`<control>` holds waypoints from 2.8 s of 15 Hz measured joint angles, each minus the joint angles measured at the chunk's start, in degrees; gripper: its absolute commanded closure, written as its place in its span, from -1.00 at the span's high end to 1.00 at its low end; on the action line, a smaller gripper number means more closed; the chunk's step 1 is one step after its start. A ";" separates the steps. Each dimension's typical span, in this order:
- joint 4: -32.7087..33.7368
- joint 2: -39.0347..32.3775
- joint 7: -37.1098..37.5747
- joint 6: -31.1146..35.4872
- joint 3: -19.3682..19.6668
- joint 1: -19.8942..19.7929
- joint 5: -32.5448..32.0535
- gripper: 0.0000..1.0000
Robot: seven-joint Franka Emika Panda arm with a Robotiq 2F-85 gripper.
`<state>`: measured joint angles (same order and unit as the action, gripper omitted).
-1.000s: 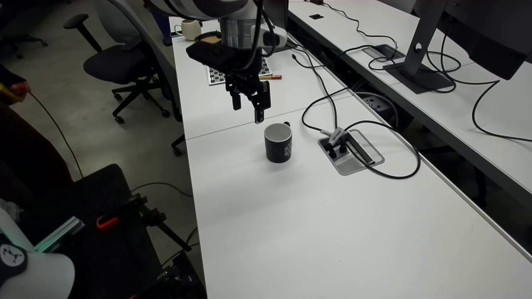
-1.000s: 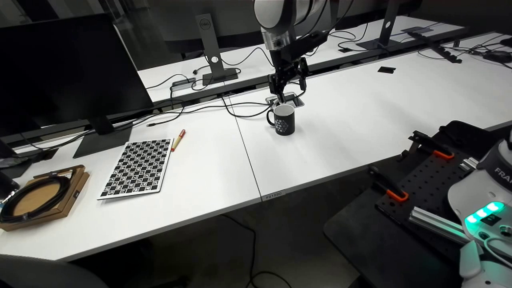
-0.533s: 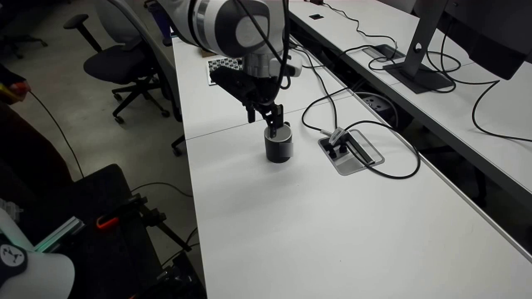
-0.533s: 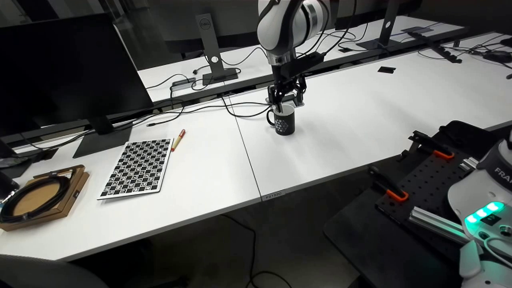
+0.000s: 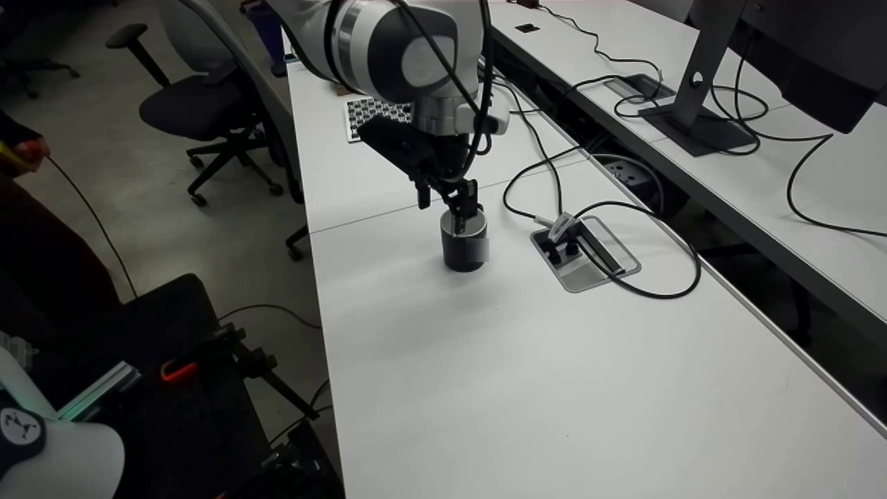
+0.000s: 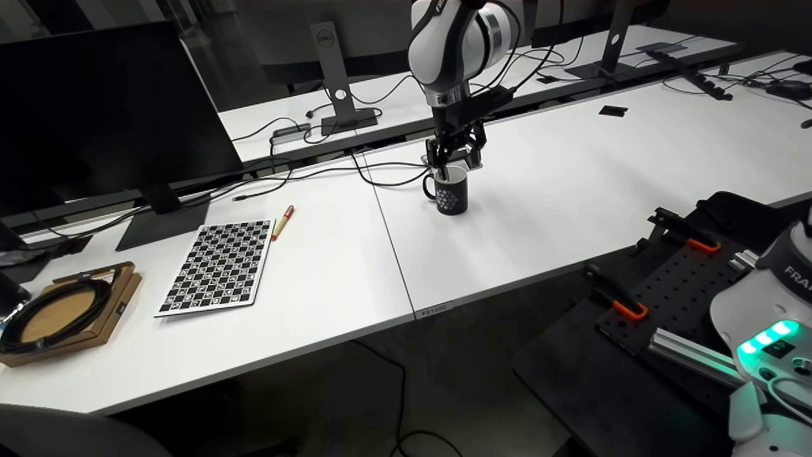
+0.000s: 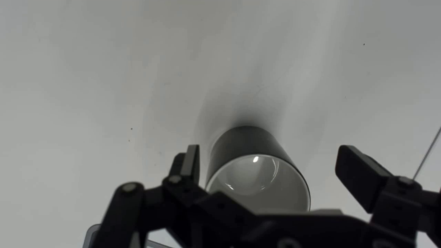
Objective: Slide the mug to the right
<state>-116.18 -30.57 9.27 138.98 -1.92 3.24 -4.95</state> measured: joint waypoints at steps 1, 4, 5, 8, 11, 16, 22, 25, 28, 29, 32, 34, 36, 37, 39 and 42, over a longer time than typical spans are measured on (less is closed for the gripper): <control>0.00 -0.02 0.02 0.67 0.04 -0.02 0.14 1.00; -0.03 -0.04 0.74 6.69 0.68 -0.05 0.42 1.00; -0.03 -0.03 0.93 8.90 0.98 -0.06 0.48 1.00; -0.03 -0.04 1.40 13.13 2.49 0.14 0.44 1.00; -0.10 -0.03 1.45 13.83 4.53 0.35 0.20 1.00; -0.57 -0.17 1.53 14.28 6.48 0.66 0.06 1.00; -0.99 -1.86 2.03 14.68 5.37 1.35 0.27 1.00; -0.98 -3.28 2.94 16.43 5.43 1.67 0.27 1.00; -0.88 -5.11 3.47 18.11 5.80 1.69 0.29 1.00; -0.83 -5.70 3.65 18.45 5.92 1.69 0.31 1.00; -0.61 -7.30 4.35 19.31 6.04 1.74 0.46 0.41; -0.33 -8.01 4.56 19.56 6.04 1.84 0.75 0.23; 0.08 -8.49 4.87 19.65 6.04 2.01 1.07 -0.10; 0.22 -8.59 5.16 19.66 6.05 2.12 1.14 -0.23; 0.36 -8.61 5.53 19.66 6.06 2.30 1.24 -0.54; 0.61 -8.61 5.95 19.66 6.17 2.48 1.34 -0.98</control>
<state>-115.56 -39.17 15.22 158.64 4.25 5.71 -3.61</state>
